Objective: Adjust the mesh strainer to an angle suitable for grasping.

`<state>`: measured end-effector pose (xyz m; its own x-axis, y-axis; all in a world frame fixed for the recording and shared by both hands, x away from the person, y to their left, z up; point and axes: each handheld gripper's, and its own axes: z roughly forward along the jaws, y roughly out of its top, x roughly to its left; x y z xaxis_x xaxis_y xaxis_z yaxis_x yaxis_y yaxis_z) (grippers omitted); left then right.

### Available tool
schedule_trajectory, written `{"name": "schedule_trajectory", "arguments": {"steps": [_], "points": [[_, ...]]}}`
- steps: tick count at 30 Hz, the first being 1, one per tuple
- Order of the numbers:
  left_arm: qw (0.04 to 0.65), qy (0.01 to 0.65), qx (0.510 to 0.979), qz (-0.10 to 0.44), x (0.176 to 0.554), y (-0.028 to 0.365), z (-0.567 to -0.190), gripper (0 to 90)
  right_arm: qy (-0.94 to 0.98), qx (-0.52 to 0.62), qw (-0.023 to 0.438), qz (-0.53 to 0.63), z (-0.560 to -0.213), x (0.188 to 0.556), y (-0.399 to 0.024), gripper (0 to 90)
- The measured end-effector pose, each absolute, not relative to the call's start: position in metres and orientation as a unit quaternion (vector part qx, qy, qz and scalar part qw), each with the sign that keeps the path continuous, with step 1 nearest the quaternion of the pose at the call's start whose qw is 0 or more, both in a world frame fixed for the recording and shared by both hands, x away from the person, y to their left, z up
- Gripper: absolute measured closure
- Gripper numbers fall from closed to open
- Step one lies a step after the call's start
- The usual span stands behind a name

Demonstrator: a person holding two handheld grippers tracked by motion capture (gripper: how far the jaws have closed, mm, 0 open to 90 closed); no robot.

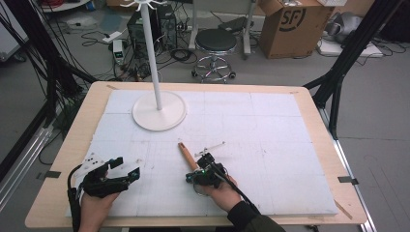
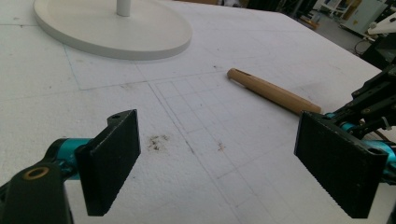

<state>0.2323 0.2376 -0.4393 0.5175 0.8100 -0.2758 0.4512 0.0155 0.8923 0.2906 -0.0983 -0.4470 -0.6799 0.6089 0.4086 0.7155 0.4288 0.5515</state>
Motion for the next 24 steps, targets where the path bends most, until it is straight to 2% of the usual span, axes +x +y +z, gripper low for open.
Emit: {"name": "schedule_trajectory", "arguments": {"steps": [24], "points": [[0.538,0.468,0.68,0.171,0.228,0.241,-0.44,14.9,-0.837,-0.406,0.069,-0.361,-0.447,0.292,-0.133,89.1]]}}
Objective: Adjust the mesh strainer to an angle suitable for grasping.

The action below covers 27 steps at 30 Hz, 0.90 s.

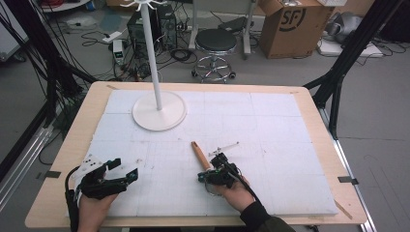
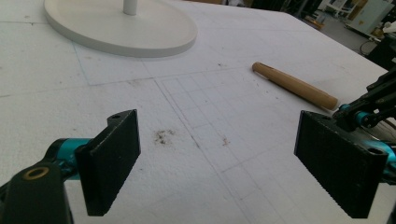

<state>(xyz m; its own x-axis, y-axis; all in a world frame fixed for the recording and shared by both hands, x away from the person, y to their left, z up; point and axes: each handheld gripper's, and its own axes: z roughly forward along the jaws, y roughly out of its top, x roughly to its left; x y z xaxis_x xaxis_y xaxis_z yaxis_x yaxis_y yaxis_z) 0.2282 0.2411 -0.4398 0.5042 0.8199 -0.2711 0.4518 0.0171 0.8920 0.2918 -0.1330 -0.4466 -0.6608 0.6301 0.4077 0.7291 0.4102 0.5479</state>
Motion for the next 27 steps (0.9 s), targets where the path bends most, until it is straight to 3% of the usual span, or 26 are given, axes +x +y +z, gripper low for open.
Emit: {"name": "schedule_trajectory", "arguments": {"steps": [4,10,20,27], "points": [[0.538,0.467,0.681,0.17,0.229,0.24,-0.44,14.9,-0.831,-0.394,0.084,-0.382,-0.445,0.289,-0.134,88.5],[0.538,0.466,0.682,0.17,0.229,0.24,-0.44,14.9,-0.823,-0.37,0.085,-0.423,-0.438,0.288,-0.137,66.0],[0.536,0.465,0.684,0.17,0.229,0.239,-0.44,14.9,-0.814,-0.368,0.085,-0.441,-0.434,0.289,-0.142,39.3],[0.537,0.465,0.684,0.169,0.229,0.239,-0.44,14.9,-0.802,-0.376,0.074,-0.457,-0.429,0.292,-0.152,27.0]]}}
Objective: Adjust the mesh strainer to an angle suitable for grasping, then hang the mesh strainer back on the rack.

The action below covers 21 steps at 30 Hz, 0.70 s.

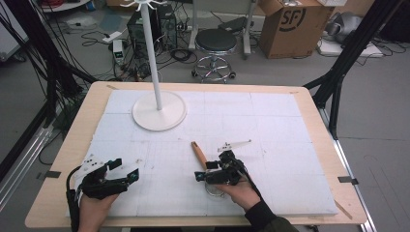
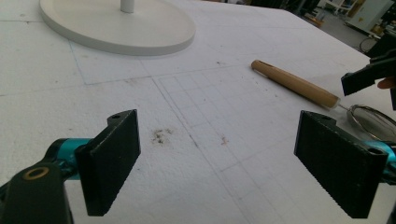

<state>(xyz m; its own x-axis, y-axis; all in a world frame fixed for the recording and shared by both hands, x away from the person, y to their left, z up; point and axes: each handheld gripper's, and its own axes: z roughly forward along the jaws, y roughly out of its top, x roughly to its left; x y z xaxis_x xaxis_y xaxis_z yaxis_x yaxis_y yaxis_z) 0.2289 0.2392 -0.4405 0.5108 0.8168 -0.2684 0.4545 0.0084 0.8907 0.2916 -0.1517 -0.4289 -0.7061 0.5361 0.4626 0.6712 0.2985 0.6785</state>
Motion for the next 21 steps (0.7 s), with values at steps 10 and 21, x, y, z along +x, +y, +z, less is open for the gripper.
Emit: {"name": "schedule_trajectory", "arguments": {"steps": [10,21], "points": [[0.535,0.465,0.684,0.17,0.229,0.238,-0.441,14.9,-0.786,-0.411,0.045,-0.459,-0.426,0.299,-0.164,25.4],[0.536,0.463,0.686,0.167,0.231,0.236,-0.441,14.9,-0.786,-0.446,0.038,-0.426,-0.432,0.309,-0.158,40.4]]}}
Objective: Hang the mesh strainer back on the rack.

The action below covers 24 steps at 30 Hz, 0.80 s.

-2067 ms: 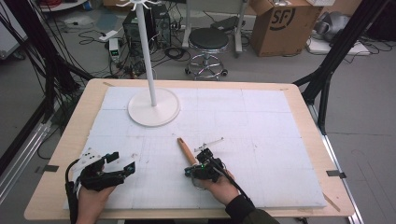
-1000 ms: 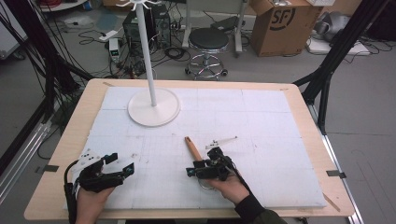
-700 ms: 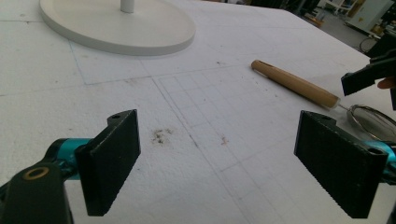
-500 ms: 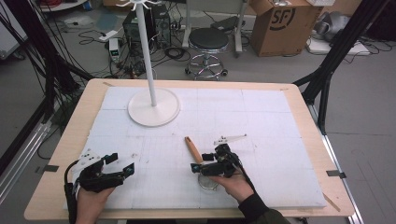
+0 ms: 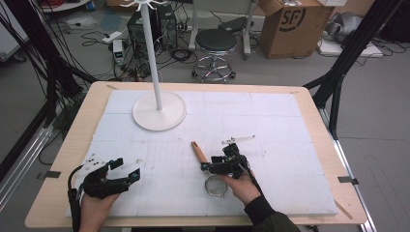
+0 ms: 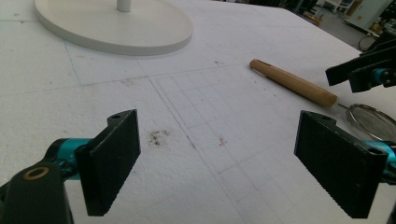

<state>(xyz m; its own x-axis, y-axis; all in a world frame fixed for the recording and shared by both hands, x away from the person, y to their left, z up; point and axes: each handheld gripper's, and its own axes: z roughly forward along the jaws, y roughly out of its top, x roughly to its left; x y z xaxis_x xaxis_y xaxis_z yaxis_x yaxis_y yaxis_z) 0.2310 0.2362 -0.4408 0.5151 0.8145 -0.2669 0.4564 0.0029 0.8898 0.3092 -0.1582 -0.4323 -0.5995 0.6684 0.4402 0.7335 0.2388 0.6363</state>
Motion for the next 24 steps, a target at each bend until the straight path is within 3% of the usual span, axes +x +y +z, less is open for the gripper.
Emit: {"name": "schedule_trajectory", "arguments": {"steps": [24], "points": [[0.539,0.462,0.684,0.167,0.231,0.237,-0.44,14.9,-0.81,-0.45,0.007,-0.376,-0.444,0.314,-0.134,52.8]]}}
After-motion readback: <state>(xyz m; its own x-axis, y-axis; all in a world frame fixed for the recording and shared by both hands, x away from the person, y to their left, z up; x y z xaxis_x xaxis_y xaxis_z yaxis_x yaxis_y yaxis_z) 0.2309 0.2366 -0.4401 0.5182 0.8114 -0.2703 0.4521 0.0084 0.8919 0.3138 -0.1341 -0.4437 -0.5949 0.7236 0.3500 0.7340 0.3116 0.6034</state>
